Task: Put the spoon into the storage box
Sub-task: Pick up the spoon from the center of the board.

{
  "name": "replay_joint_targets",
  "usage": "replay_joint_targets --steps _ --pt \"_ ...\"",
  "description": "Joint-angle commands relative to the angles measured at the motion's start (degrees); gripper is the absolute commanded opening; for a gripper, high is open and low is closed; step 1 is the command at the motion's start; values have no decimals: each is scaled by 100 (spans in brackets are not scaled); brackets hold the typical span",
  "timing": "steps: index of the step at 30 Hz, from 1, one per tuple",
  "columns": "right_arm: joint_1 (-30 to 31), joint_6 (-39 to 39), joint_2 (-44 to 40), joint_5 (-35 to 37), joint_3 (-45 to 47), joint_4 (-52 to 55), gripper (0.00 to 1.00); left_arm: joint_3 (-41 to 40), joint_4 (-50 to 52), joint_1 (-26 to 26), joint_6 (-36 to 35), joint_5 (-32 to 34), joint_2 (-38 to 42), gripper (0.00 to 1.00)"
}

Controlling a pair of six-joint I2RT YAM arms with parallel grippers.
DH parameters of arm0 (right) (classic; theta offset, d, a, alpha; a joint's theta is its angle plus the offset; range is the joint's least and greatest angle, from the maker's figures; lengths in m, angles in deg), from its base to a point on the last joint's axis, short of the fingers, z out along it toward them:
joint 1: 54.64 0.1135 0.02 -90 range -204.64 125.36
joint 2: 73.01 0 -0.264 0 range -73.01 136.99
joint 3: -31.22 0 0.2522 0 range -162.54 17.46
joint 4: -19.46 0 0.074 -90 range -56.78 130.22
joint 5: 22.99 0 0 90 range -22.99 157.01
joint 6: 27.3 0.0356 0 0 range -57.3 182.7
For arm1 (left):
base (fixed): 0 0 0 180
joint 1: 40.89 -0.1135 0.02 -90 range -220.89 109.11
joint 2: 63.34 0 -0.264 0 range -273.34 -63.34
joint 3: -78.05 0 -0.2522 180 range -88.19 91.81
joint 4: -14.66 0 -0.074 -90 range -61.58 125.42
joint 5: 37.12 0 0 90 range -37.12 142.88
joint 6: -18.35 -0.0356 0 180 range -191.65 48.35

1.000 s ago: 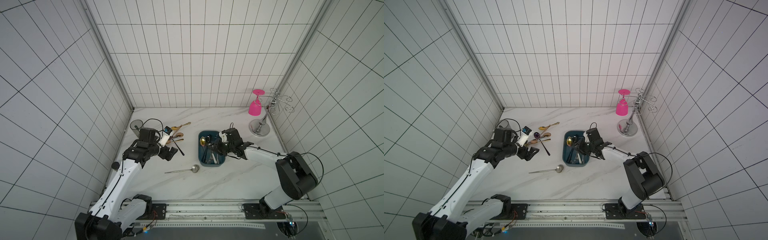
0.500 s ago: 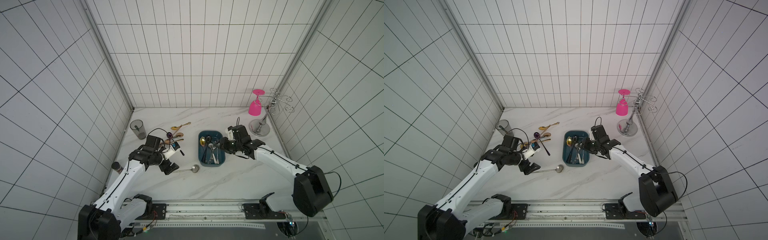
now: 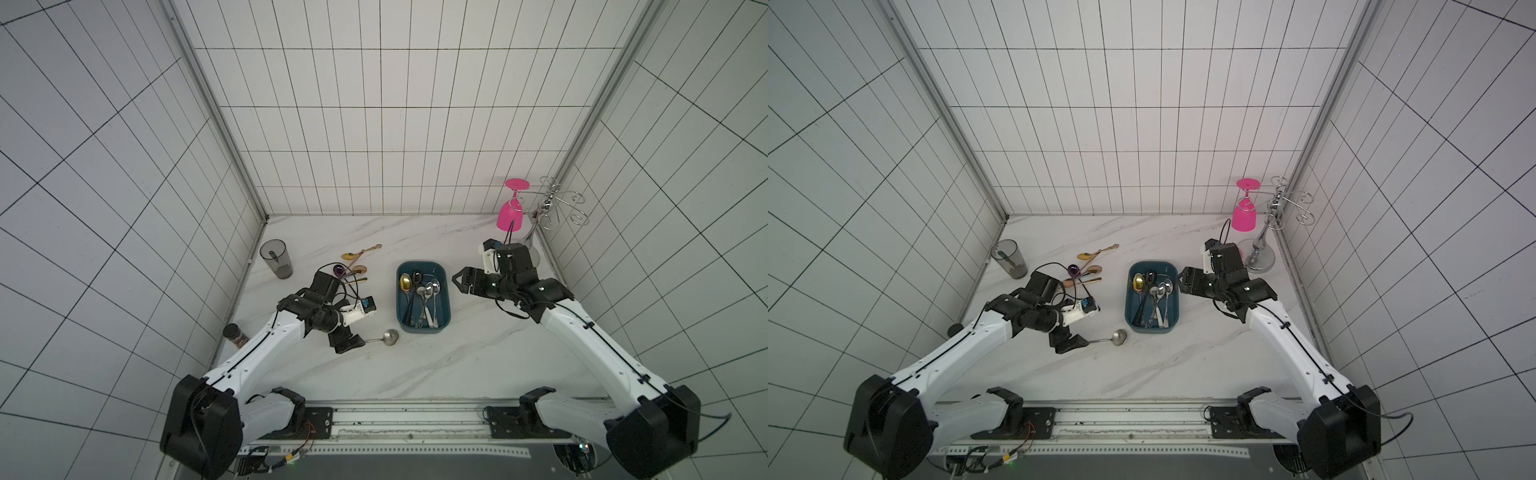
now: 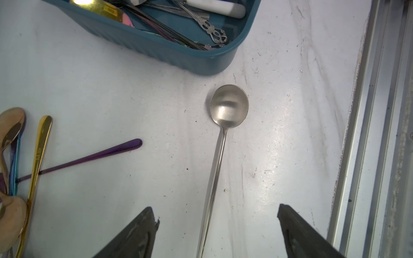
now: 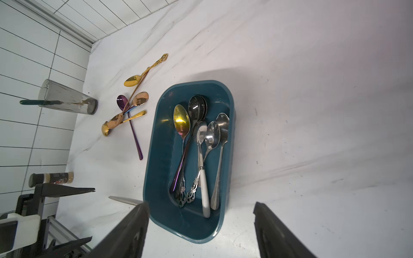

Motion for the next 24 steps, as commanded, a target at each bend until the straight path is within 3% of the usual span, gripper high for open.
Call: replay_joint_targets --steps 1,11,24 --pt "-176 -397 -276 338 -255 412 81 -87 -380 274 -384 179 -285 83" --pt "-537 -523 -650 346 -144 599 88 -71 -1062 921 -435 762 -1456 71" --pt "-735 -532 -764 251 -132 683 92 210 -1176 1344 -134 1158 -2430 41"
